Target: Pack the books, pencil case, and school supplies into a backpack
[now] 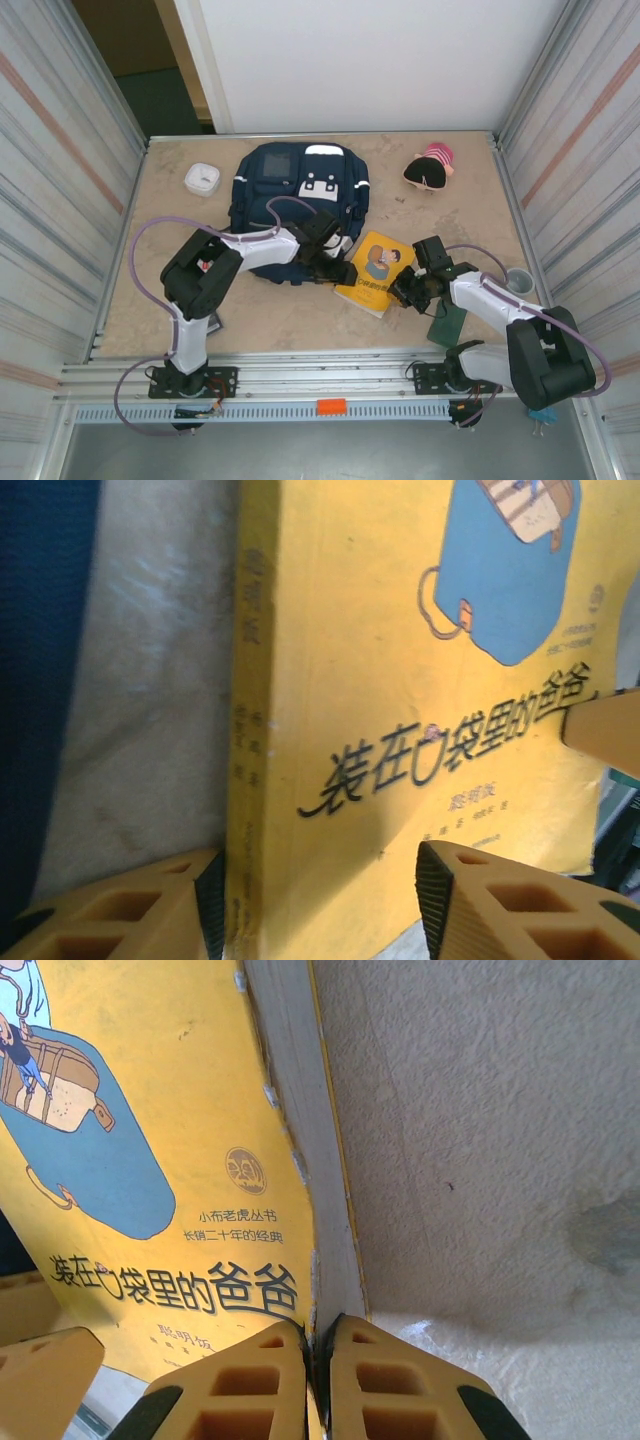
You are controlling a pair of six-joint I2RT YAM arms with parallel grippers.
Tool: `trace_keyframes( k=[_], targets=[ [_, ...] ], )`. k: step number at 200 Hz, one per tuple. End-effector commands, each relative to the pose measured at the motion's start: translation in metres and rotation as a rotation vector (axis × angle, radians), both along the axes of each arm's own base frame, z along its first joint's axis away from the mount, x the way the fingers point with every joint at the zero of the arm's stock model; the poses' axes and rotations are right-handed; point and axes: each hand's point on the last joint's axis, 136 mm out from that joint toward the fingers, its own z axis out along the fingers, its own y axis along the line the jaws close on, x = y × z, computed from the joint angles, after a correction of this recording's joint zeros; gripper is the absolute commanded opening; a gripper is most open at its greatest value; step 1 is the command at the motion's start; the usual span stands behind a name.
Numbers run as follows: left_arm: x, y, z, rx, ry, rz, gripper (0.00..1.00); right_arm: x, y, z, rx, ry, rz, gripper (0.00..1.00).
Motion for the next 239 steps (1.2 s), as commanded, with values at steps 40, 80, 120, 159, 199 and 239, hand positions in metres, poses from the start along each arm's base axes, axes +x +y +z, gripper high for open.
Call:
trace_keyframes(
  k=[40, 80, 120, 159, 199, 239],
  targets=[
    [-0.025, -0.034, 0.046, -0.139, 0.063, -0.058, 0.35, 0.001, -0.003, -0.001, -0.022, -0.005, 0.001, 0.10],
    [-0.002, -0.017, 0.080, -0.099, -0.109, 0.010, 0.04, 0.016, -0.006, 0.036, -0.026, -0.144, -0.005, 0.17],
    [0.024, -0.005, 0.159, -0.316, -0.398, 0.100, 0.00, 0.042, -0.025, 0.113, -0.066, -0.476, -0.009, 0.40],
    [0.053, 0.029, 0.241, -0.575, -0.545, 0.301, 0.00, 0.054, -0.044, 0.199, -0.110, -0.837, -0.065, 0.61],
    [0.066, 0.049, 0.275, -0.720, -0.500, 0.515, 0.00, 0.061, -0.027, 0.230, 0.086, -0.966, -0.111, 0.73],
    [0.085, 0.059, 0.263, -0.855, -0.279, 0.777, 0.00, 0.069, 0.002, 0.224, 0.286, -0.836, -0.197, 0.80]
  ],
)
